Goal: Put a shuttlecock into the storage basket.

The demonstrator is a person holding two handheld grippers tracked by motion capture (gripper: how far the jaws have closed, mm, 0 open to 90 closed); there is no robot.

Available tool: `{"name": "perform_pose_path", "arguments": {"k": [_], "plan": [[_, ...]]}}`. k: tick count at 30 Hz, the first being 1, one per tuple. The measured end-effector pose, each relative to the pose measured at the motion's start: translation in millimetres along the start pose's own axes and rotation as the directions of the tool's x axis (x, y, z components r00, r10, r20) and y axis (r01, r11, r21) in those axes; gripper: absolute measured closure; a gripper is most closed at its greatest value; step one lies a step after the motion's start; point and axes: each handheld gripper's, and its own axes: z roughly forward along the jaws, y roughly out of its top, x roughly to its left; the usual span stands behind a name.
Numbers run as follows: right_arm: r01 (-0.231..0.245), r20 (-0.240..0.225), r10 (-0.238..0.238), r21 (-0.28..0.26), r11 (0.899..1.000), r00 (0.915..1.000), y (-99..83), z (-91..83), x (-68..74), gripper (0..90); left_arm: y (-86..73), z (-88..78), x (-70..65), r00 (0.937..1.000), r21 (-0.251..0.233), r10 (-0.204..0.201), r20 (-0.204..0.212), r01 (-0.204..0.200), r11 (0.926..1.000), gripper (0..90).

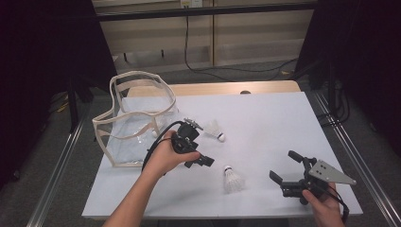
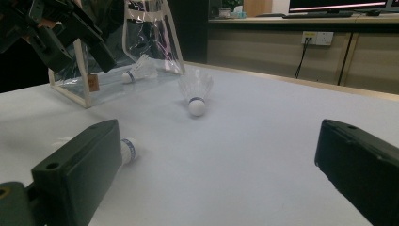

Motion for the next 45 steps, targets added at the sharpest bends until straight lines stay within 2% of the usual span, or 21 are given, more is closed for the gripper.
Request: {"name": "perform_pose_path", "arguments": {"k": [8,11,18,24,27,29,39,42,45], "plan": [[0.0,0.0,0.0,0.0,1.0,1.0,0.0,0.0,0.1,0.7,-2.3,6.6,-0.7,1.0,0.013,-0.004,-0.004,0.004,0.9999,7.2],[-0.002,0.0,0.002,0.0,1.0,1.0,0.1,0.0,0.4,0.7,-2.6,9.5,-1.7,0.9999,0.017,0.006,-0.011,-0.006,0.9998,6.8],[0.001,-0.001,-0.001,-0.001,1.0,1.0,0.3,0.3,0.4,0.7,-4.3,16.3,-3.4,0.9999,0.011,0.009,0.013,-0.009,0.9999,6.7],[0.001,-0.005,-0.001,-0.001,1.0,1.0,0.4,1.3,0.6,0.7,-6.8,22.2,-8.0,0.9994,0.026,0.03,0.017,-0.031,0.9992,6.8],[0.001,-0.004,-0.001,0.001,1.0,1.0,0.6,1.4,0.7,0.7,-7.3,24.9,-11.1,0.9994,0.014,0.03,0.015,-0.03,0.9995,6.8],[-0.002,-0.004,0.002,0.001,1.0,1.0,0.7,1.6,1.0,0.7,-7.4,25.5,-11.8,0.9985,0.017,0.051,0.019,-0.051,0.9985,6.8],[0.001,-0.005,-0.001,0.001,1.0,1.0,0.5,1.8,0.8,0.7,-11.9,34.4,-17.1,0.998,0.016,0.06,0.02,-0.06,0.9981,6.8],[0.001,-0.004,-0.001,0.002,1.0,1.0,0.6,1.9,0.9,0.7,-12.8,35.5,-18.4,0.9972,0.024,0.074,0.007,-0.074,0.9969,6.8],[0.001,-0.004,-0.001,0.002,1.0,1.0,0.5,2.0,0.9,0.7,-13.1,35.8,-20.9,0.9962,0.022,0.087,0.013,-0.087,0.996,6.8]]}}
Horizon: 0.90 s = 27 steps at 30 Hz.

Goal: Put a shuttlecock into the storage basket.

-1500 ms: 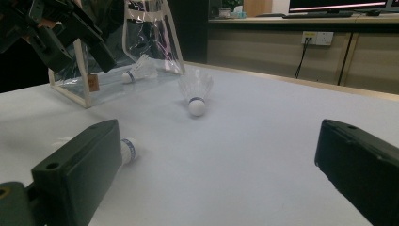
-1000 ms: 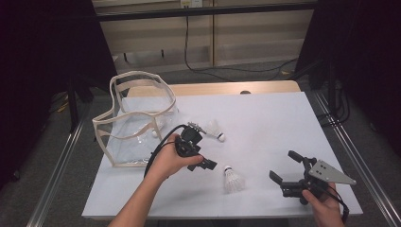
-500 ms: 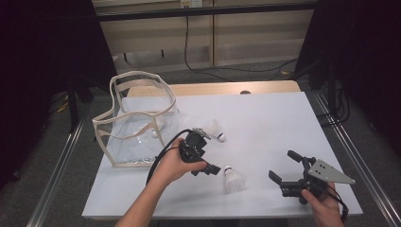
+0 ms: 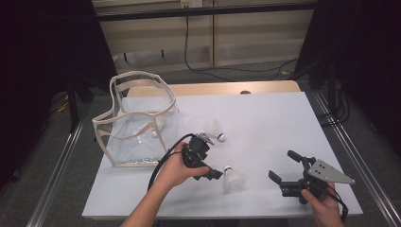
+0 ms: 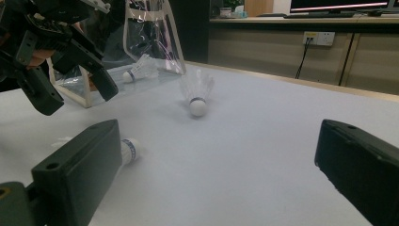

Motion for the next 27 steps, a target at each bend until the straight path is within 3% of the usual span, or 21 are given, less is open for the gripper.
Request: {"name": "perform_pose_path", "arguments": {"k": [10,20,27], "plan": [[0.003,0.001,-0.003,0.0,1.0,1.0,-0.3,-0.2,-0.6,0.7,-1.6,7.1,-7.4,0.9995,-0.02,0.031,0.004,-0.031,0.9993,6.8],[0.004,0.002,-0.004,0.0,1.0,1.0,-0.4,-0.2,-0.6,0.7,-1.5,15.8,-14.0,0.9974,-0.018,0.068,0.024,-0.067,0.9976,6.0],[0.002,0.001,-0.002,0.0,1.0,1.0,-0.4,-0.4,-0.2,0.7,-2.2,20.4,-19.0,0.9959,-0.006,0.089,0.014,-0.089,0.996,6.1]]}}
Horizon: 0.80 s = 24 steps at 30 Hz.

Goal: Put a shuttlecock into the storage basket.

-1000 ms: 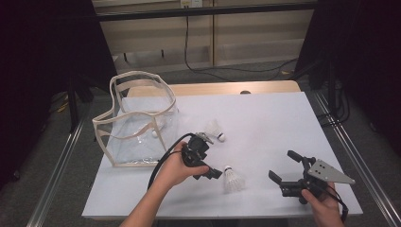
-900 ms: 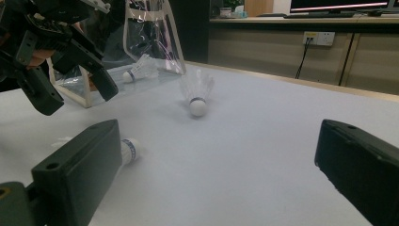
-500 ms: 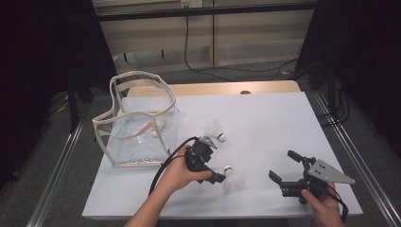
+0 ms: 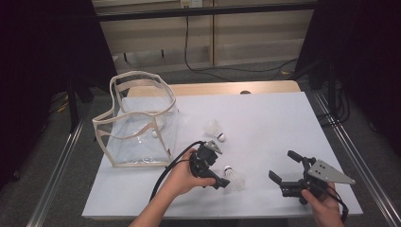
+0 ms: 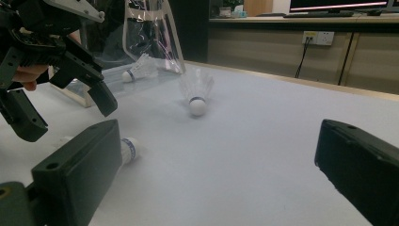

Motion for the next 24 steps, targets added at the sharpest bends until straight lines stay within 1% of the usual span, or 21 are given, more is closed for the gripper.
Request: {"name": "perform_pose_path", "arguments": {"k": [2,4,6,7,8,11,12,13,15,17,22,23,24], "plan": [[0.0,0.001,0.0,0.0,1.0,1.0,0.0,-0.1,-0.1,0.7,0.3,1.7,-2.2,0.9999,-0.003,0.01,0.005,-0.01,1.0,6.2],[0.0,0.001,0.0,-0.001,1.0,1.0,0.1,-0.2,-0.2,0.7,0.3,3.5,-4.0,0.9998,-0.017,0.012,0.014,-0.012,0.9998,6.4],[0.0,0.002,0.0,0.0,1.0,1.0,0.1,-0.4,-0.2,0.7,0.4,5.6,-6.3,0.9999,-0.016,0.014,0.003,-0.014,0.9998,6.4],[-0.001,0.001,0.001,-0.001,1.0,1.0,0.1,-0.3,-0.2,0.7,0.0,6.9,-6.2,0.9997,-0.019,0.024,0.011,-0.023,0.9995,6.5],[0.0,0.002,0.0,0.0,1.0,1.0,0.1,-0.4,-0.2,0.7,-0.1,8.4,-7.6,0.9999,-0.024,0.015,0.007,-0.015,0.9996,6.6],[-0.001,0.002,0.001,0.0,1.0,1.0,0.1,-0.4,-0.2,0.7,-0.2,11.4,-8.3,0.9994,-0.01,0.033,-0.007,-0.033,0.9994,6.7],[-0.001,0.002,0.001,0.0,1.0,1.0,0.1,-0.4,-0.2,0.7,-0.6,13.2,-9.9,0.9998,-0.019,0.014,-0.012,-0.015,0.9997,6.8],[0.0,0.002,0.0,0.0,1.0,1.0,0.2,-0.5,-0.2,0.7,-0.8,14.3,-9.6,0.9995,-0.015,0.027,-0.017,-0.027,0.9995,7.3],[-0.003,0.004,0.003,0.0,1.0,1.0,0.2,-0.4,-0.1,0.7,-0.8,16.3,-10.5,0.9995,-0.019,0.024,-0.023,-0.024,0.9995,7.8],[-0.004,0.002,0.004,-0.002,1.0,1.0,0.1,-0.2,-0.2,0.7,-0.6,18.2,-11.2,0.9985,-0.002,0.044,-0.033,-0.044,0.999,8.1],[-0.003,0.001,0.003,-0.002,1.0,1.0,0.2,-0.5,-0.2,0.7,-0.5,23.5,-13.5,0.9976,0.005,0.052,-0.046,-0.052,0.9986,8.9],[-0.004,0.001,0.004,-0.001,1.0,1.0,0.2,-0.5,-0.2,0.7,-0.6,25.1,-14.7,0.998,-0.006,0.036,-0.051,-0.036,0.9993,8.9],[-0.004,0.001,0.004,-0.002,1.0,1.0,0.2,-0.5,-0.2,0.7,-0.5,25.3,-14.0,0.9972,0.005,0.051,-0.055,-0.051,0.9987,9.2]]}}
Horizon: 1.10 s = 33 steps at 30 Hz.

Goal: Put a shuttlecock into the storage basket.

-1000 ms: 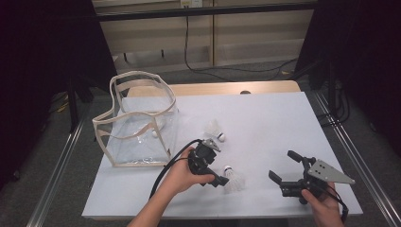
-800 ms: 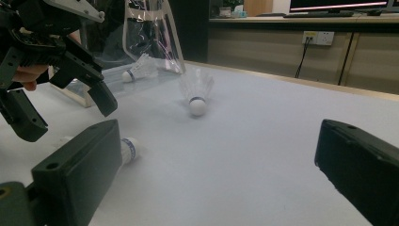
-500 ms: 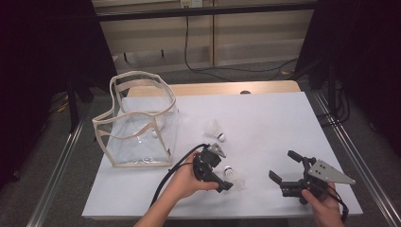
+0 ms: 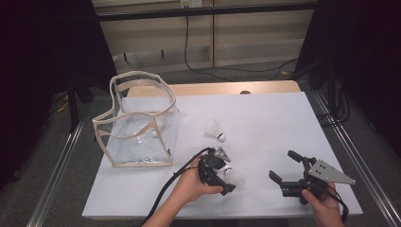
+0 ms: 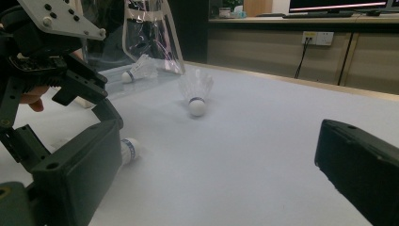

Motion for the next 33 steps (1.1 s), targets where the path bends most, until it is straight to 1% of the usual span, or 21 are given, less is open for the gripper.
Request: {"name": "perform_pose_path", "arguments": {"k": [2,5,8,9,10,15,19,20,22,24,25,26,28,30,31,33], "plan": [[0.0,0.0,0.0,-0.001,1.0,1.0,0.0,0.0,0.1,0.7,-0.8,2.2,0.0,0.9998,-0.016,-0.021,-0.006,0.021,0.9997,9.9],[0.001,0.0,-0.001,0.0,1.0,1.0,0.0,0.0,-0.1,0.7,-1.4,3.1,2.7,0.9998,-0.004,-0.015,-0.016,0.015,0.9999,10.2],[0.003,0.001,-0.003,-0.001,1.0,1.0,0.1,-0.3,-0.2,0.7,-1.9,2.4,5.0,0.9994,-0.011,-0.025,-0.024,0.025,0.9996,12.0],[0.004,0.001,-0.004,-0.001,1.0,1.0,0.1,-0.4,-0.3,0.7,-1.9,2.1,5.2,0.999,-0.018,-0.036,-0.029,0.035,0.9992,12.1],[0.003,0.002,-0.003,-0.001,1.0,1.0,0.0,-0.3,-0.4,0.7,-2.0,1.1,6.5,0.9989,-0.018,-0.033,-0.033,0.032,0.9993,12.3],[0.003,-0.001,-0.003,-0.001,1.0,1.0,0.1,-0.3,-0.1,0.7,-2.2,-1.1,8.8,0.998,-0.031,-0.045,-0.046,0.043,0.9986,14.7],[0.003,0.001,-0.003,-0.001,1.0,1.0,0.2,-0.3,-0.3,0.7,-2.9,-0.8,9.7,0.9972,-0.037,-0.059,-0.047,0.057,0.9977,17.3],[0.003,0.001,-0.003,-0.002,1.0,1.0,0.2,-0.3,-0.2,0.7,-3.1,-1.3,10.8,0.9974,-0.031,-0.05,-0.052,0.049,0.9983,17.5],[0.003,0.0,-0.003,-0.001,1.0,1.0,0.1,-0.3,-0.2,0.7,-3.8,-1.5,11.9,0.9971,-0.035,-0.059,-0.048,0.058,0.9977,18.6],[0.003,0.0,-0.003,-0.001,1.0,1.0,0.2,-0.4,-0.3,0.7,-4.6,-2.4,13.2,0.9968,-0.041,-0.06,-0.052,0.058,0.9975,20.2],[0.003,0.0,-0.003,-0.002,1.0,1.0,0.1,-0.3,-0.4,0.7,-4.9,-2.5,13.3,0.9961,-0.048,-0.071,-0.052,0.068,0.9965,20.8],[0.003,0.0,-0.003,-0.001,1.0,1.0,0.1,-0.2,-0.4,0.7,-5.1,-3.6,14.4,0.9963,-0.045,-0.063,-0.059,0.06,0.9972,21.1],[0.001,-0.002,-0.001,0.0,1.0,1.0,0.1,0.0,-0.2,0.7,-5.1,-4.2,14.6,0.9965,-0.049,-0.06,-0.059,0.057,0.9971,23.3],[0.0,-0.003,0.0,-0.002,1.0,1.0,0.2,0.5,0.1,0.7,-5.3,-4.5,14.2,0.9953,-0.061,-0.071,-0.065,0.067,0.9958,25.6],[0.002,-0.004,-0.002,-0.001,1.0,1.0,0.2,0.5,0.0,0.7,-5.3,-5.2,15.0,0.9959,-0.056,-0.063,-0.065,0.06,0.9966,26.7],[0.001,-0.005,-0.001,-0.001,1.0,1.0,0.1,0.9,0.1,0.7,-5.4,-5.9,14.8,0.9948,-0.075,-0.073,-0.071,0.068,0.9949,30.2]]}}
